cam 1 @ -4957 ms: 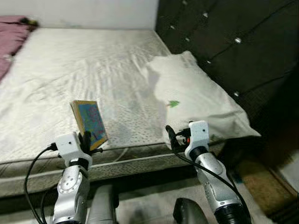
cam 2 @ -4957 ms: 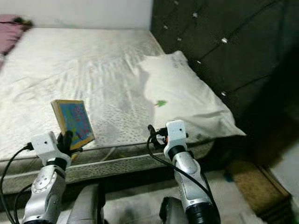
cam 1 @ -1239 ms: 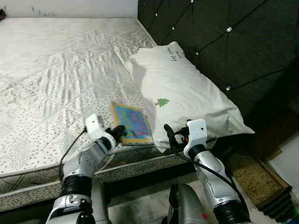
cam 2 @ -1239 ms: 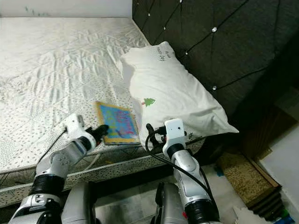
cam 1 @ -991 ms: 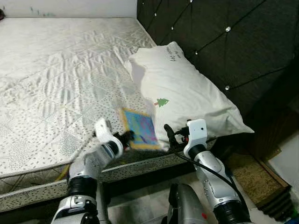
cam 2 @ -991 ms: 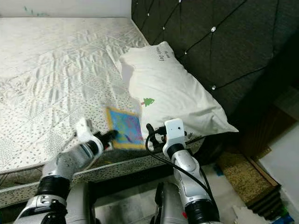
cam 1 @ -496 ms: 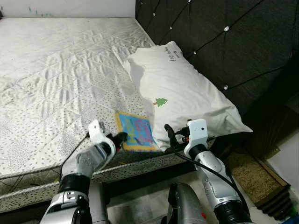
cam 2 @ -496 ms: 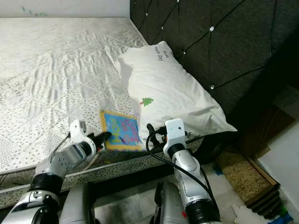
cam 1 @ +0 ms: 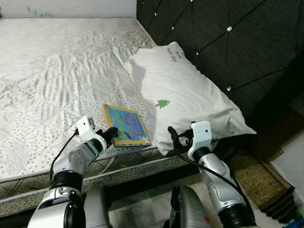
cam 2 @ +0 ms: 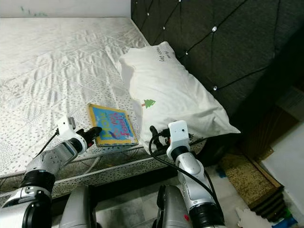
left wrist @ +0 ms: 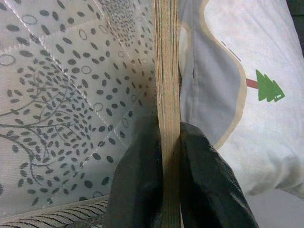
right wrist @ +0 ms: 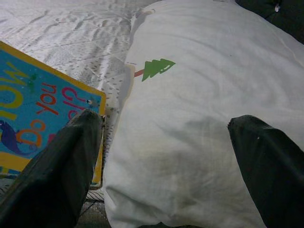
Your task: Clean up the room
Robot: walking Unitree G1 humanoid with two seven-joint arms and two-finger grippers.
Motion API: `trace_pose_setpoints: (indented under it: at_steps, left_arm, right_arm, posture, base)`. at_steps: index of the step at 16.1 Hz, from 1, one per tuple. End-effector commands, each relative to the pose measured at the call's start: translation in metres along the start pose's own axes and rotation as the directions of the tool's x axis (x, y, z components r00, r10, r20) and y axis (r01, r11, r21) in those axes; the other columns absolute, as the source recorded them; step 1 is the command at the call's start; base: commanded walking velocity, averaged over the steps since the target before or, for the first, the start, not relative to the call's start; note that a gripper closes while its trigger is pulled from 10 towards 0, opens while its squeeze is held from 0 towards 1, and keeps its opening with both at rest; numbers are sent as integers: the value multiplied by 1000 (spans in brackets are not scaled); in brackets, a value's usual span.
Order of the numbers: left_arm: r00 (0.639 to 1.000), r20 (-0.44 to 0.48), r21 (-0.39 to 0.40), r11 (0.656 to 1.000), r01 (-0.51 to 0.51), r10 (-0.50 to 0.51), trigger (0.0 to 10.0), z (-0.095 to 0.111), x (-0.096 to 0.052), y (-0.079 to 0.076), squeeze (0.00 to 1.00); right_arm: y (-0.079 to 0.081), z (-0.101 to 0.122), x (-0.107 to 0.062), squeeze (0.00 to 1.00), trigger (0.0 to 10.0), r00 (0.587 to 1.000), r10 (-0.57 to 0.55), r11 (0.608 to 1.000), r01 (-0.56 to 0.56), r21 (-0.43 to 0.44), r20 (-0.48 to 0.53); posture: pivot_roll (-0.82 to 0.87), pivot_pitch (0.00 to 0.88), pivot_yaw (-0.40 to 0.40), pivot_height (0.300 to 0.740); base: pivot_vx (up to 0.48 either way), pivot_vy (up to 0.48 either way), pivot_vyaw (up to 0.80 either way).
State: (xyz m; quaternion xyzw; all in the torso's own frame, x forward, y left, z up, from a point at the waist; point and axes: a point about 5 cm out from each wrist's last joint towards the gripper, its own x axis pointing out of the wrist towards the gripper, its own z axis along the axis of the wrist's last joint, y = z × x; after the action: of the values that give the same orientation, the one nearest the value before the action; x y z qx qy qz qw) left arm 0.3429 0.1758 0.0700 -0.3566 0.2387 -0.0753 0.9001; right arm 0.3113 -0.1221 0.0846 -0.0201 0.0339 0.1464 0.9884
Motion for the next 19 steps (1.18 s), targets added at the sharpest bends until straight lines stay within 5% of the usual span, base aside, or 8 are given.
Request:
trace_pose_setpoints:
  at_steps: [1,3,7,8,9,10,16,19]
  left_arm:
    - [999,-39,5,1000,24,-24,10000,-6,5,-6,0]
    - [996,-49,-14,997,78,-79,10000,-5,9,-18,0]
    - [997,-35,-11,997,72,-73,10000,3,11,-17,43]
    - [997,-40,-2,998,60,-60,10000,4,10,-14,525]
    - [998,-44,7,999,51,-51,10000,4,9,-11,659]
    - [999,-25,17,1000,24,-23,10000,10,8,-8,1000]
    - [961,227,93,978,-184,159,10000,62,-5,13,1000]
    - [944,283,112,971,-209,171,10000,76,-9,14,1000]
  right_arm:
    - [-4,2,1,0,10000,1000,-12,1000,12,-10,3]
    - [-4,2,1,0,10000,1000,-11,1000,11,-12,5]
    - [-4,2,1,0,10000,1000,-13,1000,13,-12,6]
    - [-4,2,1,0,10000,1000,-14,1000,14,-11,6]
    - [-4,2,1,0,10000,1000,-15,1000,15,-10,5]
    - [-5,1,1,0,10000,1000,-17,1000,17,-10,4]
    - [-9,2,0,0,10000,1000,-30,999,30,-16,7]
    - [-9,2,0,0,10000,999,-33,999,33,-16,6]
  posture:
    - [5,55,-96,558]
    - [3,53,-96,558]
    - [2,53,-94,558]
    - [2,53,-94,558]
    - [2,53,-94,558]
    - [2,53,-94,558]
    - [-15,53,-88,558]
    - [-13,51,-88,558]
  base:
    - [0,0,0]
    - [0,0,0]
    - [0,0,0]
    - [0,0,0]
    - [0,0,0]
    - [0,0,0]
    - [0,0,0]
    - [0,0,0]
